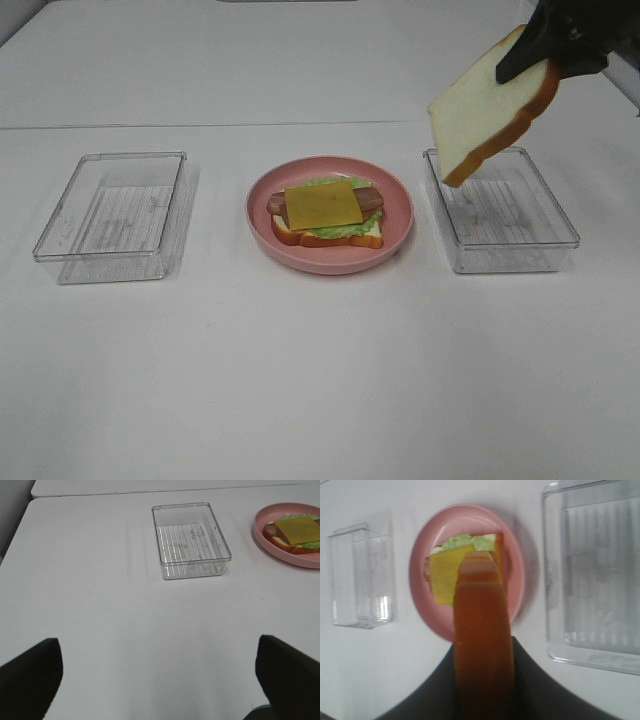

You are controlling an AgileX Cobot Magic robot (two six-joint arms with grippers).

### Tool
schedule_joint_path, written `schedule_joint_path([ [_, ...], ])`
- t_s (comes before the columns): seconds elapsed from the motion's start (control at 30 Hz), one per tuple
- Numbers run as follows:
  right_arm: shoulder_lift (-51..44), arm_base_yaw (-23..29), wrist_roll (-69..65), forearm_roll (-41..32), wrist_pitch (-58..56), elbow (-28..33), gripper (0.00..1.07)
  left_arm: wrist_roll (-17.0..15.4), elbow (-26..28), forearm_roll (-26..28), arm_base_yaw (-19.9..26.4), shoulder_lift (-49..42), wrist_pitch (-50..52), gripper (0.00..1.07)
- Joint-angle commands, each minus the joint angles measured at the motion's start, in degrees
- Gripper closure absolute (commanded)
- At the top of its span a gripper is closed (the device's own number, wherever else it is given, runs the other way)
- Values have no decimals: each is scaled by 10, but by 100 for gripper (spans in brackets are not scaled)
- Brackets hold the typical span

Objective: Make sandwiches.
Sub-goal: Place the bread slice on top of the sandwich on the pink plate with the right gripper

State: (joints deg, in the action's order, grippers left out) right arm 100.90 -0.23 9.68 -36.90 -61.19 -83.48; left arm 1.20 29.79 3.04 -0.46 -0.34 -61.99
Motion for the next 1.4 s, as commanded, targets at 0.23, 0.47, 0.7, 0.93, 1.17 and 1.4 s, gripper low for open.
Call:
schedule_joint_path([
  [0.23, 1, 9, 83, -183, 101, 76, 106, 2, -3, 1, -3, -8, 4, 6],
  [0.47, 20, 78, 96, -197, 150, 80, 106, 2, -3, 1, -3, -8, 4, 6],
  [0.7, 96, 146, 112, -263, 194, 74, 106, 2, -3, 1, -3, -8, 4, 6],
  [0.93, 164, 146, 114, -296, 163, 30, 106, 2, -3, 1, -3, -8, 4, 6],
  [1.17, 198, 146, 113, -297, 164, -6, 106, 2, -3, 1, -3, -8, 4, 6],
  [1.4, 213, 146, 113, -296, 171, -11, 105, 2, -3, 1, -3, -8, 4, 6],
])
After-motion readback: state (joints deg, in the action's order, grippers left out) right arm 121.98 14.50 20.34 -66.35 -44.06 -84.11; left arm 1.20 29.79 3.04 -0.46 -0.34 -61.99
